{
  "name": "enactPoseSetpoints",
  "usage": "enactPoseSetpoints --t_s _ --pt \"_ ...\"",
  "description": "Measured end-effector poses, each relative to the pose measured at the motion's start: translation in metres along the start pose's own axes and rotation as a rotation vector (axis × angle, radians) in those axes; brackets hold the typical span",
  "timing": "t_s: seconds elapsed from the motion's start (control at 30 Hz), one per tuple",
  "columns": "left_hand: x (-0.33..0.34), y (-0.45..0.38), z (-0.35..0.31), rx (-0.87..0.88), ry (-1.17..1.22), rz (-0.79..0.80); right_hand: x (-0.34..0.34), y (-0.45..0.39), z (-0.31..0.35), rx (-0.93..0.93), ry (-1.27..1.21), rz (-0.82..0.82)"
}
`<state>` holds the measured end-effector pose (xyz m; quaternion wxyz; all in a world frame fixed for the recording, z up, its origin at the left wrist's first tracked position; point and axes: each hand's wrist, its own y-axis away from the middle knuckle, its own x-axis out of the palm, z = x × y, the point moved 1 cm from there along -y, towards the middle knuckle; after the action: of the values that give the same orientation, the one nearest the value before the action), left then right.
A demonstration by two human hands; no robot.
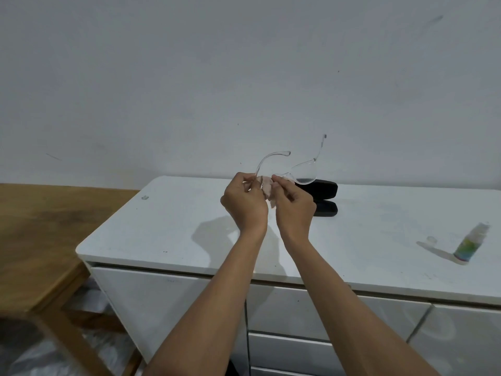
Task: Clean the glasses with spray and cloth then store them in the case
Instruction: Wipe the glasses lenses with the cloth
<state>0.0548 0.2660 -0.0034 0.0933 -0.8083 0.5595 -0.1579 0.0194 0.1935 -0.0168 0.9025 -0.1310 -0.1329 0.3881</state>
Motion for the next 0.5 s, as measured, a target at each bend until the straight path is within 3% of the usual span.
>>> enactPoseSetpoints --t_s 0.3,0.5 --pt "0.004 0.019 -0.015 0.009 0.119 0.063 0.006 -0.008 0.006 0.131 -0.243 -0.169" --pt "0.003 0.017 -0.02 0.038 0.074 0.027 0.003 -0.015 0.007 0.152 -0.257 0.008"
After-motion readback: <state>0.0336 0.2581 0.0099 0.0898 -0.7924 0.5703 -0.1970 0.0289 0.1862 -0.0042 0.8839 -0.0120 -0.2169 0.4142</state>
